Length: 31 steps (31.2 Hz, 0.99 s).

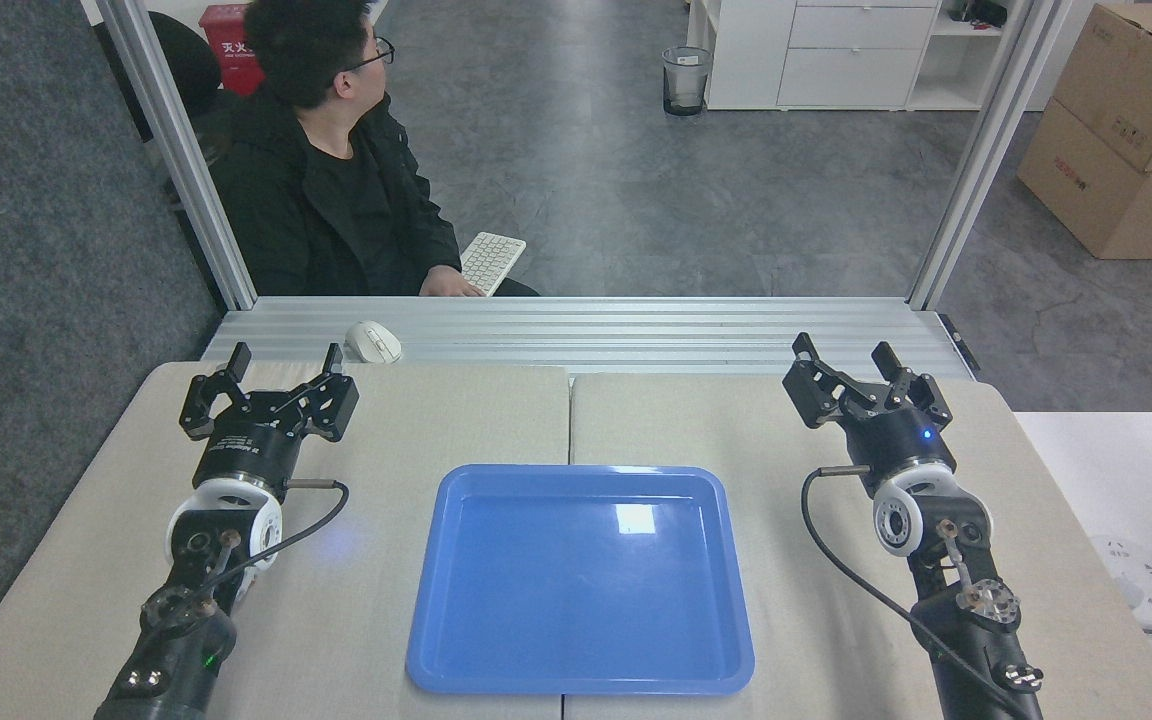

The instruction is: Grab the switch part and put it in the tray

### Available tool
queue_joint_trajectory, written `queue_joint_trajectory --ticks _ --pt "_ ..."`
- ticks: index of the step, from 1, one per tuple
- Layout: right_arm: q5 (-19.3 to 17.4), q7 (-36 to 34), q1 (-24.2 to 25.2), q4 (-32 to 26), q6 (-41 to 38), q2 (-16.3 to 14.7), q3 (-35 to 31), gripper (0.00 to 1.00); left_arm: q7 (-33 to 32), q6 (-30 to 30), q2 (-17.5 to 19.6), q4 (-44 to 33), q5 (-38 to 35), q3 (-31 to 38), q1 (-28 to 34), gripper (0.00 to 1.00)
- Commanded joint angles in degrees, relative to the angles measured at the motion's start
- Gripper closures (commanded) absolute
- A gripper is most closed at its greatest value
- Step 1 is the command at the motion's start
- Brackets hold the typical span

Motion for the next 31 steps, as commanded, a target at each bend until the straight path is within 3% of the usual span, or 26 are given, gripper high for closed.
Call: queue_joint_trajectory --ticks 1,31 --pt "0.0 0.0 0.0 0.0 0.0 0.2 0.0 0.00 0.0 -0.1 0.0 0.0 0.0 0.0 0.0 0.00" --pt "0.7 0.5 0.1 -0.4 -0.8 2.9 -3.4 0.00 0.0 -0.1 0.2 0.0 0.2 0.0 0.1 0.00"
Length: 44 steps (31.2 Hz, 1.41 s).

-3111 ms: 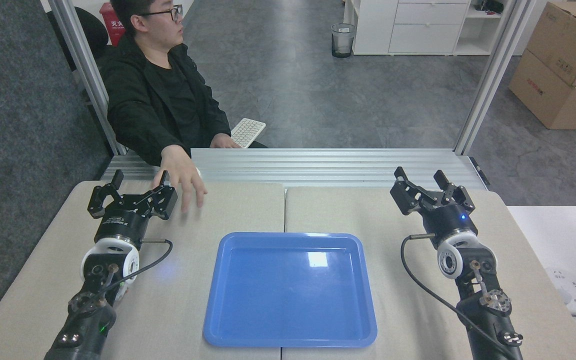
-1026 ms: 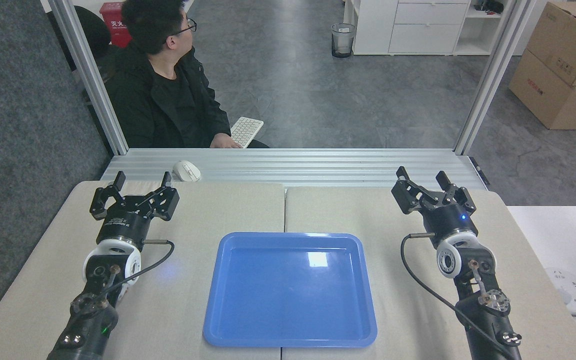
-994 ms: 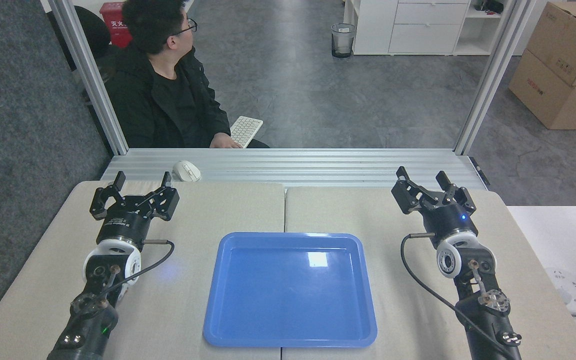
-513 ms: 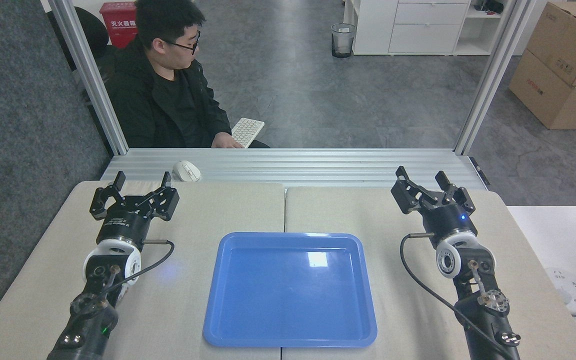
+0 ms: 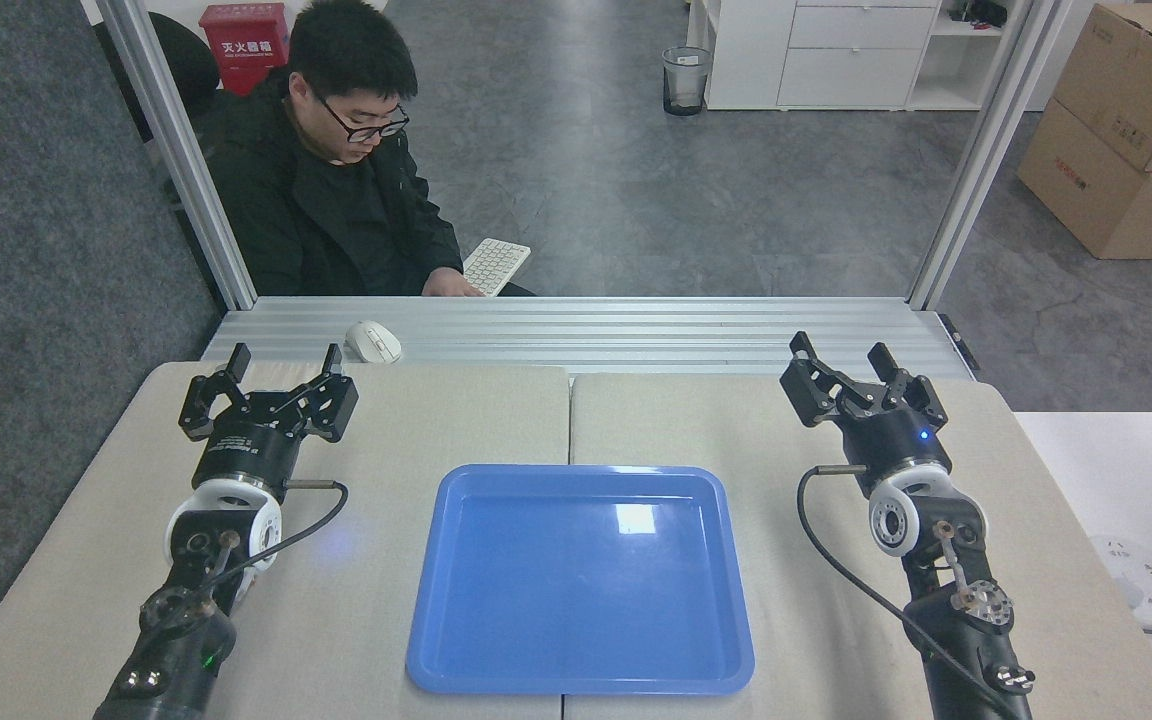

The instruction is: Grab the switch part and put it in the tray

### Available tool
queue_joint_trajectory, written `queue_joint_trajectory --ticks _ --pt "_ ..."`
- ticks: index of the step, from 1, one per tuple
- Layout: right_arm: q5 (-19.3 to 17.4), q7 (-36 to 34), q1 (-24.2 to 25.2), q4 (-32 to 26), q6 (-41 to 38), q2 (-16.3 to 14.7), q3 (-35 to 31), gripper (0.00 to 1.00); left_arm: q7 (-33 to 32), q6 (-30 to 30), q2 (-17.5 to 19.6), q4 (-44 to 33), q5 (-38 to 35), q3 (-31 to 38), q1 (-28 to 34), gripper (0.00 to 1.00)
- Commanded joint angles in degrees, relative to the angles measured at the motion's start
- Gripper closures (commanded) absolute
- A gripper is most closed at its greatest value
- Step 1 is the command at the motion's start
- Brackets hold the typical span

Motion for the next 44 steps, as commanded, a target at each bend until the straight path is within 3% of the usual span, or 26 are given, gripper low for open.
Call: queue_joint_trajectory --ticks 1,7,12,44 --pt "0.3 0.1 0.1 -0.3 0.0 1.1 -1.4 0.00 0.0 0.0 0.1 0.0 0.0 0.0 0.0 0.00" --pt "0.7 0.1 0.1 -0.3 -0.1 1.1 -1.4 0.00 0.1 0.0 0.1 0.0 0.1 0.0 0.0 0.00" --pt "3.2 0.1 0.1 -0.4 -0.1 1.3 -1.4 0.00 0.0 0.0 0.2 0.0 0.1 0.1 0.0 0.00" --pt "4.9 0.1 0.2 -1.0 0.2 1.2 -1.3 0.00 0.0 0.0 0.0 0.0 0.0 0.3 0.0 0.00"
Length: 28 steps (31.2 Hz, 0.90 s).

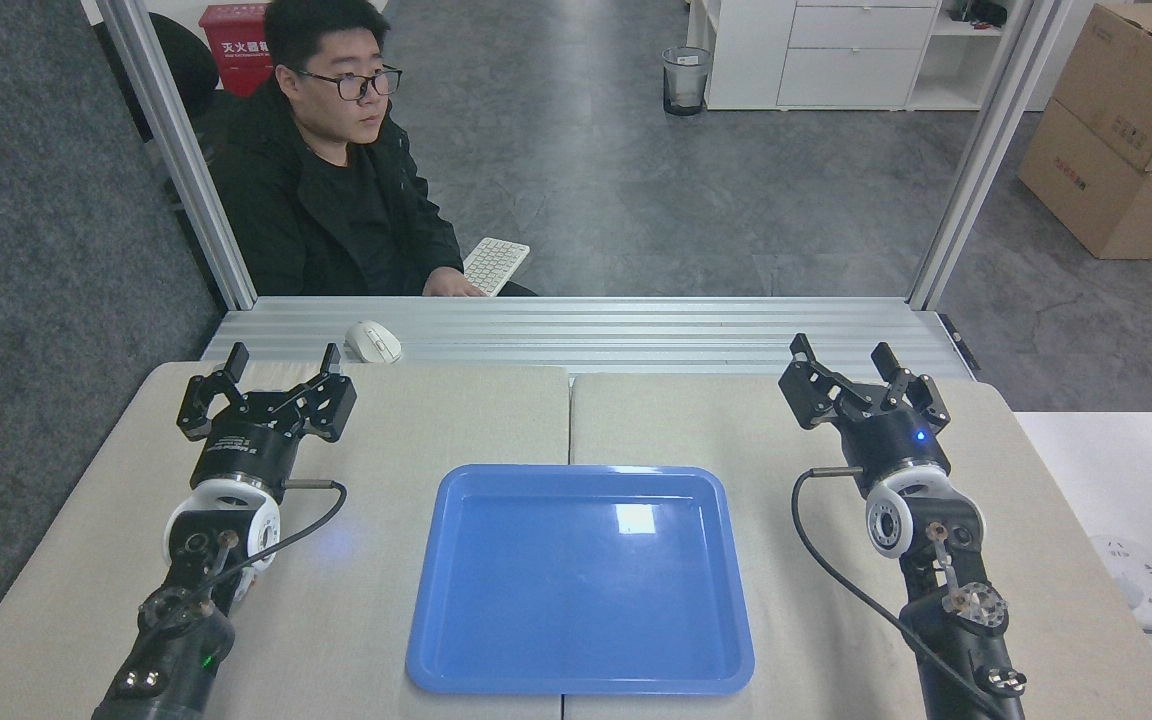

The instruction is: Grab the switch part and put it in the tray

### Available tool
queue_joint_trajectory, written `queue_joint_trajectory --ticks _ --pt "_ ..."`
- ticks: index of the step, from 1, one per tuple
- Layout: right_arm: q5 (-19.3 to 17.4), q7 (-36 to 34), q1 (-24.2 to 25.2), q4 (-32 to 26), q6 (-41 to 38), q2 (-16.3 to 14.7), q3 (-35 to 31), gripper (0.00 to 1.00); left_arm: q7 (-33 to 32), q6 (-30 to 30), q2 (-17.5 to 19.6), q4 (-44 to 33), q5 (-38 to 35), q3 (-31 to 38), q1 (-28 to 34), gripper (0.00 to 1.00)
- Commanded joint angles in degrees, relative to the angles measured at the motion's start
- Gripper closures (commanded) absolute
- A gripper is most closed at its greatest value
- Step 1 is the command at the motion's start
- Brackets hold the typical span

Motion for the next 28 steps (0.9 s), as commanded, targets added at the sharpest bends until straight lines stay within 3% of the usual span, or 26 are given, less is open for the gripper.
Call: queue_joint_trajectory --ticks 1,28 --pt "0.3 0.0 0.0 -0.2 0.0 0.0 0.0 0.00 0.0 0.0 -0.2 0.0 0.0 0.1 0.0 0.00" --pt "0.2 0.1 -0.2 -0.1 0.3 -0.5 0.6 0.00 0.0 0.0 0.2 0.0 -0.1 0.2 0.0 0.00"
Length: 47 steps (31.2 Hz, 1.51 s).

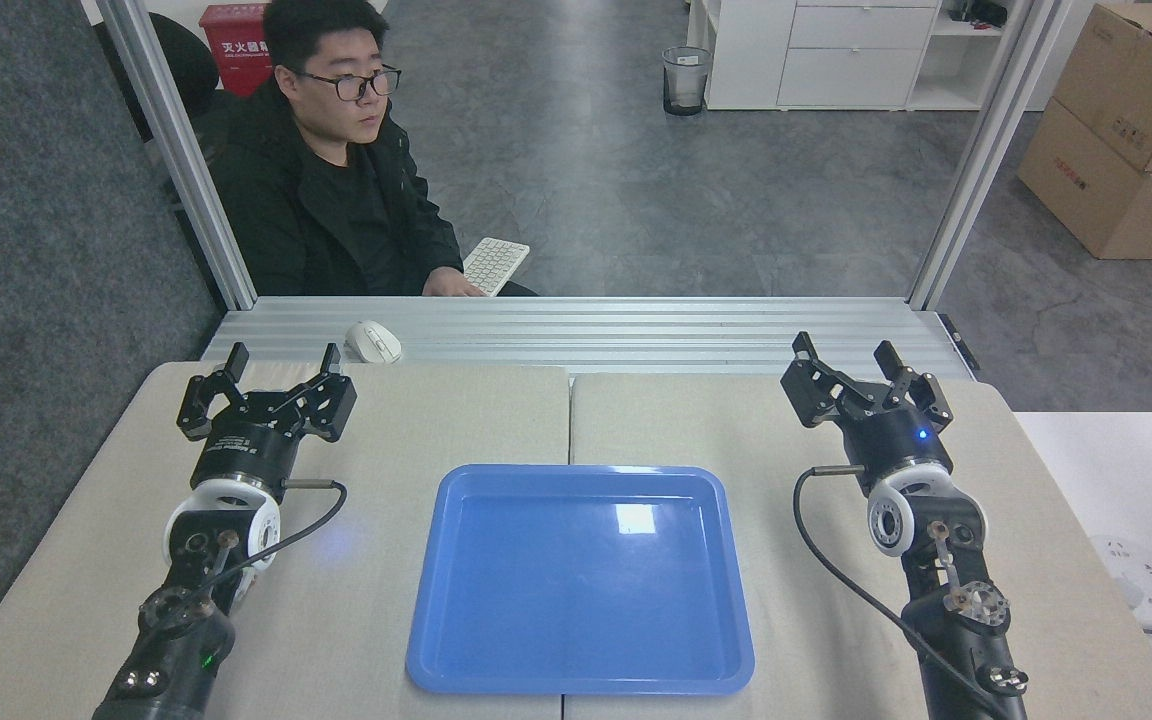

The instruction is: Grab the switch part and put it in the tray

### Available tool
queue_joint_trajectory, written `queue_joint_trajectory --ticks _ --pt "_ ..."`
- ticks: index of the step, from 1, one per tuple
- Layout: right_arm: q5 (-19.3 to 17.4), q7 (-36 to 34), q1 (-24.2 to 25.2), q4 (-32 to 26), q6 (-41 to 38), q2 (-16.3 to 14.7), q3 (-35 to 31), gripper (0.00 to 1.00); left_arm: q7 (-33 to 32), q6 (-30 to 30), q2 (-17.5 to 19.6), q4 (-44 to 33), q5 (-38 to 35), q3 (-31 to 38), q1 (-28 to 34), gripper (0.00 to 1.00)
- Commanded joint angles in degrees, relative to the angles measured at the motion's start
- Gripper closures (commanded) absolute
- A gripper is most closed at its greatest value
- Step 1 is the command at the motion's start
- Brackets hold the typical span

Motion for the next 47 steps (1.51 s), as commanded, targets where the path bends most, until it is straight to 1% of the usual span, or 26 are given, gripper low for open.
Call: queue_joint_trajectory --ticks 1,8,15,33,39,42,47 --pt "0.1 0.1 -0.1 0.0 0.1 -0.3 0.5 0.00 0.0 0.0 0.2 0.0 0.1 0.1 0.0 0.00" --pt "-0.1 0.0 -0.1 0.0 0.2 -0.1 0.3 0.00 0.0 0.0 0.3 0.0 0.1 0.1 0.0 0.00" --pt "0.0 0.1 -0.1 0.0 0.5 -0.8 0.5 0.00 0.0 0.0 0.4 0.0 0.2 0.4 0.7 0.00" --pt "0.0 0.1 -0.1 0.1 0.4 -0.4 0.2 0.00 0.0 0.0 0.5 0.4 0.3 0.9 1.1 0.00" --pt "0.0 0.1 -0.1 0.1 0.4 -0.6 0.2 0.00 0.3 -0.1 0.6 0.7 0.5 1.0 5.6 0.00" --pt "0.0 0.1 -0.1 0.1 0.4 -0.6 0.2 0.00 1.5 -0.1 0.7 0.8 0.4 1.2 7.7 0.00" --pt "0.0 0.1 -0.1 0.1 0.4 -0.5 0.0 0.00 2.1 -0.3 0.6 0.8 0.4 4.0 11.0 0.00"
